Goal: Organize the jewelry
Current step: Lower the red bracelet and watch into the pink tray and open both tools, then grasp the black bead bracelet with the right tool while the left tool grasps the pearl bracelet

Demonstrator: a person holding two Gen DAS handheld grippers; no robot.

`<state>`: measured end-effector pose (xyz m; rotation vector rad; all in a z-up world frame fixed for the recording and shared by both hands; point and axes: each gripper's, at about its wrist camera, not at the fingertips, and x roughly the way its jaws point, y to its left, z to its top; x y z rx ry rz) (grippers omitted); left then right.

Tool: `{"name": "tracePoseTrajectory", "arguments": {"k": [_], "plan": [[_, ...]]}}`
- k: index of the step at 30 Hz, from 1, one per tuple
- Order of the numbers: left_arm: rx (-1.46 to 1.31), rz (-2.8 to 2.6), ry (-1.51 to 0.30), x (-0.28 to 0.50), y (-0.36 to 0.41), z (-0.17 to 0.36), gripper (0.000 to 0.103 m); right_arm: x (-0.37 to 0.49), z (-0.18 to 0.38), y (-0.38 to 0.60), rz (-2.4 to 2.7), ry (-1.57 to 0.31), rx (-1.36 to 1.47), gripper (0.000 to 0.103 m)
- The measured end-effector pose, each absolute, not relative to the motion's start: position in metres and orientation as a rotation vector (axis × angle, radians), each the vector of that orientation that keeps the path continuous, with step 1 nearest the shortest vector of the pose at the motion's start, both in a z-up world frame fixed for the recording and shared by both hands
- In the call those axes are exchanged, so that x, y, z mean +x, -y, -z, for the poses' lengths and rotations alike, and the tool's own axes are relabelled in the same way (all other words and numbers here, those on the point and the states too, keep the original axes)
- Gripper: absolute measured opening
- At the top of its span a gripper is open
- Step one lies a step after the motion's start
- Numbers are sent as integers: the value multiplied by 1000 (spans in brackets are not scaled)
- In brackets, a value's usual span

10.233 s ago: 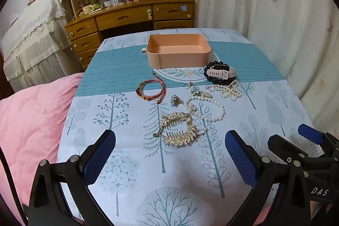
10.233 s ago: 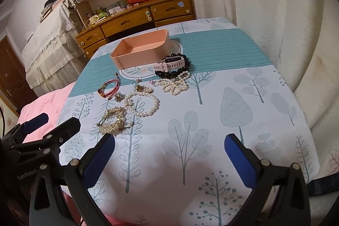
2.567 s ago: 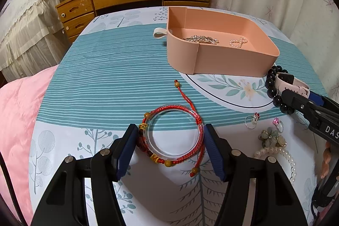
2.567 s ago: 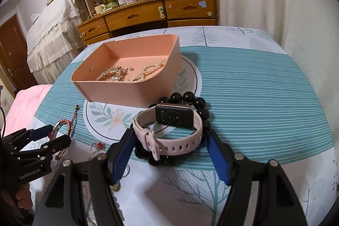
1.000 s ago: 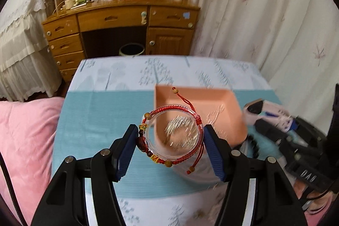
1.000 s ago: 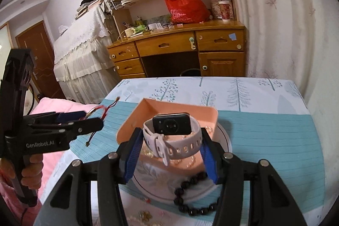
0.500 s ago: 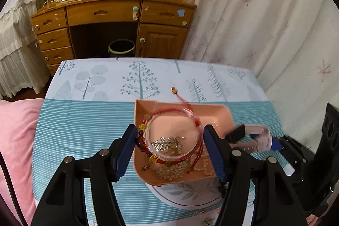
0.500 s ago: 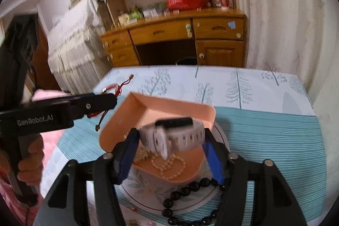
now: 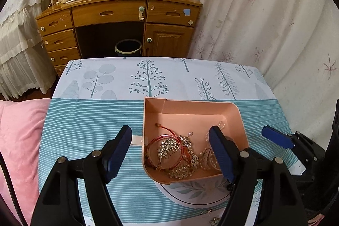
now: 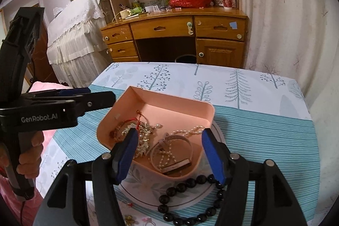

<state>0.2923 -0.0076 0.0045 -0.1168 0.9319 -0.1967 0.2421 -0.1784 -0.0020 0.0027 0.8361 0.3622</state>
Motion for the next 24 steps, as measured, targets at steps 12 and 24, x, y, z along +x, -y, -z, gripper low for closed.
{"name": "tracePoseTrajectory", "arguments": {"k": [12, 24], "plan": [[-100, 245, -805, 230, 10, -52, 78, 215, -43, 232, -169, -765, 81, 77], [-10, 244, -938, 131, 27, -12, 78, 188, 22, 252, -114, -993, 236, 78]]}}
